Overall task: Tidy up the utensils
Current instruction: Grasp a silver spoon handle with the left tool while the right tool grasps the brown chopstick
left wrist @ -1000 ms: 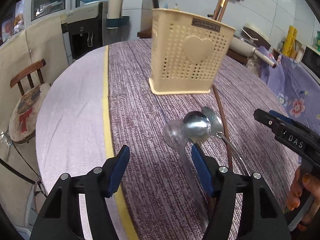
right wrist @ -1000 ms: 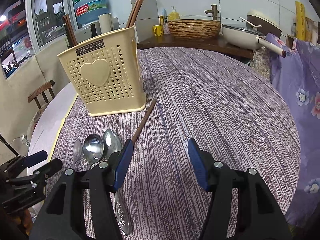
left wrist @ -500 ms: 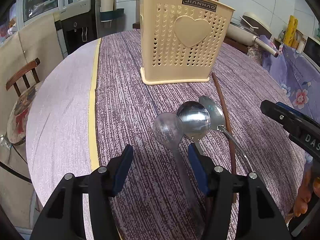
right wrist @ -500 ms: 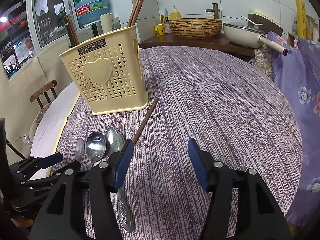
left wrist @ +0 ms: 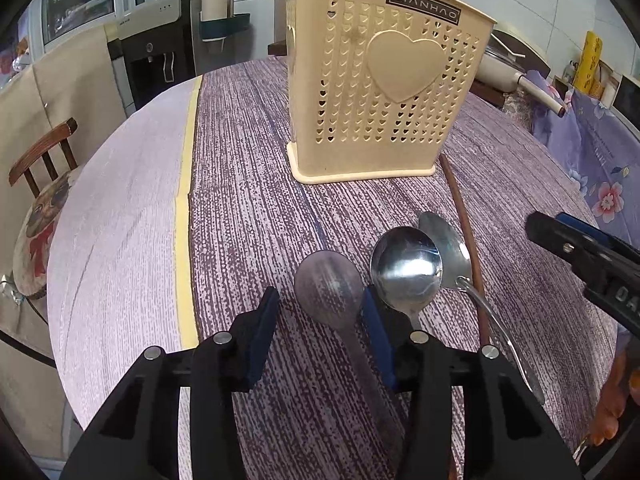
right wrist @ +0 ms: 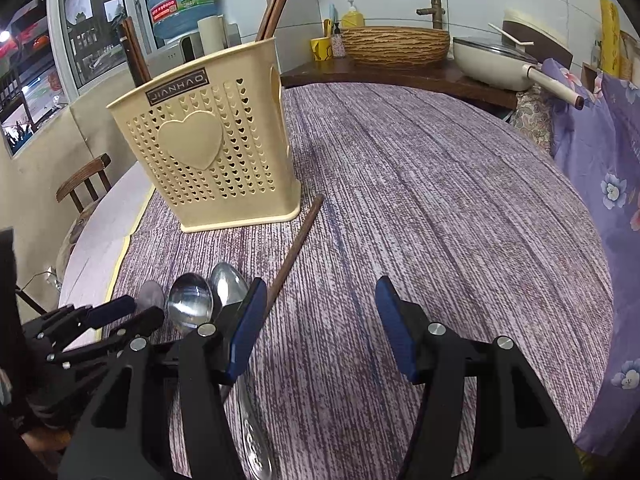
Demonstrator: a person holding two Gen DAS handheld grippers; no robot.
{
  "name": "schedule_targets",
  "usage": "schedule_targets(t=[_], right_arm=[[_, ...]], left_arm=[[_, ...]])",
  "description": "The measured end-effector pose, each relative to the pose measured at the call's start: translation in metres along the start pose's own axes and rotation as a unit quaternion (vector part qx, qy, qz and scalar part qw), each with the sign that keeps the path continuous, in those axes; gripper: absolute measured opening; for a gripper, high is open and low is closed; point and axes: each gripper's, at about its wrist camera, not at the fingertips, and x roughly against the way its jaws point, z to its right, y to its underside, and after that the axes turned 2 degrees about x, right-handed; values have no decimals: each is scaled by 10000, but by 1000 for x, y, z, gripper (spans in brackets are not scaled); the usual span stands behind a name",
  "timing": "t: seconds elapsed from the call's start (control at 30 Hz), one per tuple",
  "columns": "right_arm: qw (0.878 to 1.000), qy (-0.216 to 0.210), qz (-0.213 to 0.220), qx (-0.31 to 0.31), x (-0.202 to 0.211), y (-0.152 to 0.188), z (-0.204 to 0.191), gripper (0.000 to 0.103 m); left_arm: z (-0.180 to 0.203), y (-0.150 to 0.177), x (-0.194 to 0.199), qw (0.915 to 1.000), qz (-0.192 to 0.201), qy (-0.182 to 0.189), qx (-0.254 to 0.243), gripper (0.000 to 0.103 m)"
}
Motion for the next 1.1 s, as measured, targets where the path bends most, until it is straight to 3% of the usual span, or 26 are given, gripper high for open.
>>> schedule_targets(t=[0.13,0.43,0.63,0.97,1.1], right_arm=[[9999,85,-143,-18,-20,-12,-9,56],[9977,272,-605,-146,-62,-21,-18,38],[9963,628,-551,190,-69,-24,-29,32],[9961,568,-595,323,-81,-40,-17,14],[9961,568,-631,228,-83,-43,-9,13]], left_arm=[[2,1,0,10000,4,-49,-26,42],[3,0,1,10000,-27,-55,25,42],[6,1,0,9999,-5,-103,1,42],[5,1,0,10000,-28,-81,-24,42],[4,1,0,10000,-41,-79,-19,42]])
